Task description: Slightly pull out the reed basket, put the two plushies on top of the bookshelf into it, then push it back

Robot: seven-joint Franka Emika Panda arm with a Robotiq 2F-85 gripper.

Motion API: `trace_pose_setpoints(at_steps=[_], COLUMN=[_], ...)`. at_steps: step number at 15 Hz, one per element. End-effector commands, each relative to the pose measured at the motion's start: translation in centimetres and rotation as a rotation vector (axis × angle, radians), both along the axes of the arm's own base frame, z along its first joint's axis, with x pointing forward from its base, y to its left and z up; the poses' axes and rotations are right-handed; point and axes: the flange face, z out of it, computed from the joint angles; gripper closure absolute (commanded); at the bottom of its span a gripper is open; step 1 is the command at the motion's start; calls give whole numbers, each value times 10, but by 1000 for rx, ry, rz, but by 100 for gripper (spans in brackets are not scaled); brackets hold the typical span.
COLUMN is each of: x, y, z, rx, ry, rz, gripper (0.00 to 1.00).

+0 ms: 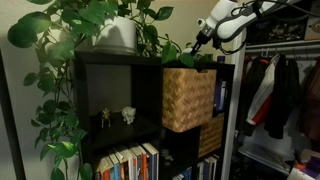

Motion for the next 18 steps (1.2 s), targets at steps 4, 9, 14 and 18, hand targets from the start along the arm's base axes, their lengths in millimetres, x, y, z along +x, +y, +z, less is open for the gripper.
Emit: trace_pose_setpoints(at_steps=[4,9,14,18], x=[-42,-72,-90,-91], y=[-6,-1,8,11], z=[18,11,-1,-22], rx=[-45,-39,-12,18], ry=[90,277,396,471], rz=[-101,-98,-28,18], gripper=[94,92,92,92])
